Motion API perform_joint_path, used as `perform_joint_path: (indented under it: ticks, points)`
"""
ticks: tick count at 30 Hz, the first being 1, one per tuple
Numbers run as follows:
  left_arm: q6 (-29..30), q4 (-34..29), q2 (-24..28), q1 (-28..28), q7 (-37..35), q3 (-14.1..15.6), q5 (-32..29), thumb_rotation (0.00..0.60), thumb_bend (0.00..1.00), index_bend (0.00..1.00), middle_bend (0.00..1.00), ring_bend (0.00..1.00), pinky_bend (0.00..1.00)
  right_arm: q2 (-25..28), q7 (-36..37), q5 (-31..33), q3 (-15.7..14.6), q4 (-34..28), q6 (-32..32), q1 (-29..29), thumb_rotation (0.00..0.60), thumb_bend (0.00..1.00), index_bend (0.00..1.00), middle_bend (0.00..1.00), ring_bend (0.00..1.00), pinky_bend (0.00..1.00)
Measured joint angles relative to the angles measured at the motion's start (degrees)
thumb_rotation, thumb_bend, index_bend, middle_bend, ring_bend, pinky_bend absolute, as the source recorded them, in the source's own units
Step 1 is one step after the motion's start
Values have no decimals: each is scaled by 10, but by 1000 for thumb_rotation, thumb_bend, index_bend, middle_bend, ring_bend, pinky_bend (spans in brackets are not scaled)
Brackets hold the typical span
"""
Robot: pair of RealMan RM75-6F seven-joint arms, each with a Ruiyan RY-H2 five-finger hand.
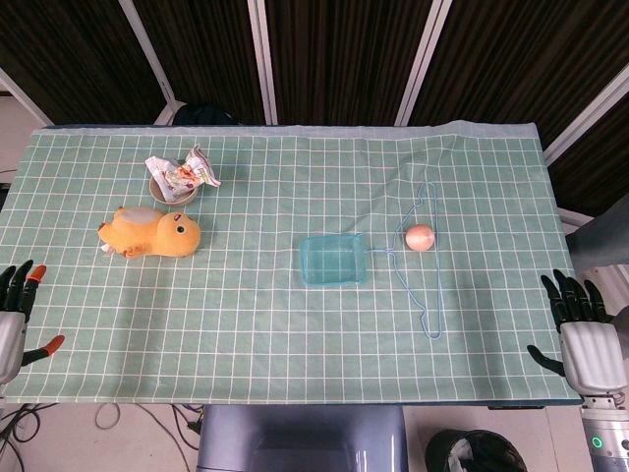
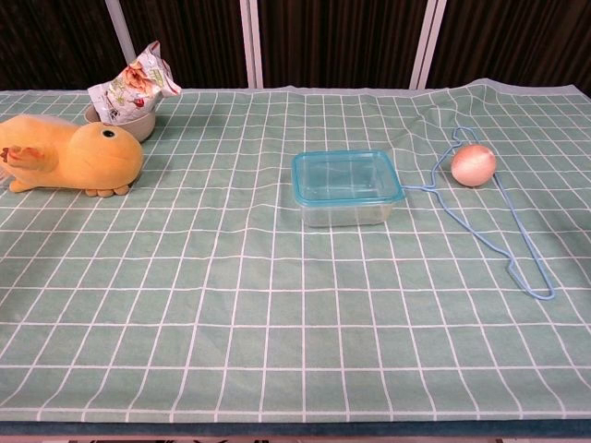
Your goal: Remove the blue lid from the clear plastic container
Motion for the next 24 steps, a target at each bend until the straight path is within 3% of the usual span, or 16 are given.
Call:
perform_joint_path:
  ticks: [24]
  points:
    - [-24, -22, 5, -8, 4, 0, -15, 600, 0, 0, 0, 0, 16, -14, 6, 5, 0, 15, -5, 1, 600, 188, 0, 0, 0, 0]
